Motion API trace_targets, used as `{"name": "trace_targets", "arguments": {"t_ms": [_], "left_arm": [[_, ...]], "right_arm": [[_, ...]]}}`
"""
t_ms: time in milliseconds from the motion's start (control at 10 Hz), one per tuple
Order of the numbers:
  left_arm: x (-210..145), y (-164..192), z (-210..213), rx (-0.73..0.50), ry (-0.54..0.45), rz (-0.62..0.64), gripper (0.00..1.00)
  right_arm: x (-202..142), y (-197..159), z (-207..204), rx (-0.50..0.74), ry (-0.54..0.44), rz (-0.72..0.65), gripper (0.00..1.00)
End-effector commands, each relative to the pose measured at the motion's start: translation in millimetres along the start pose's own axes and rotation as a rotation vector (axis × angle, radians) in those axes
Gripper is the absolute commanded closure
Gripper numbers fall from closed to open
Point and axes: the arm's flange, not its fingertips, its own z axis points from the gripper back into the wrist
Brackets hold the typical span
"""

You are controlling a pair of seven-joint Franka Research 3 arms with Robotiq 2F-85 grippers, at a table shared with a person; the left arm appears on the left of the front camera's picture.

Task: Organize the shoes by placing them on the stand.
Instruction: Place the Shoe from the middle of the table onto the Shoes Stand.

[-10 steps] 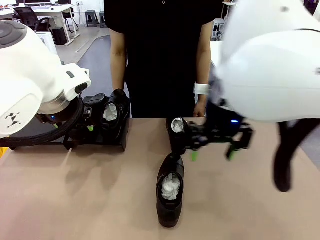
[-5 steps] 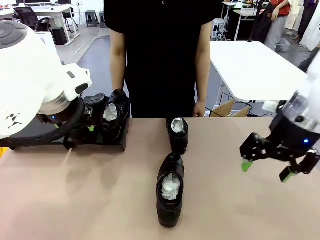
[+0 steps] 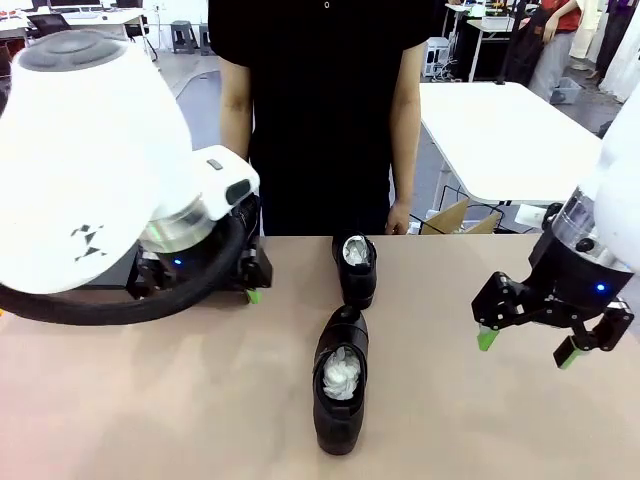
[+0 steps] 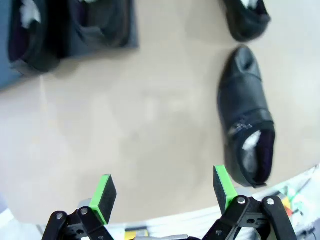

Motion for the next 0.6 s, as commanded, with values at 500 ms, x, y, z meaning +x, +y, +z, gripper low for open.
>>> {"name": "trace_targets", "arguments": {"t_ms": [500], "left_arm": [[-0.1,-14.3,-19.8,-0.006,0.089,0.028,0.00]], "right_arm": [[4.5,-1.0,2.5,0.013,0.008,0.012,0.00]]}}
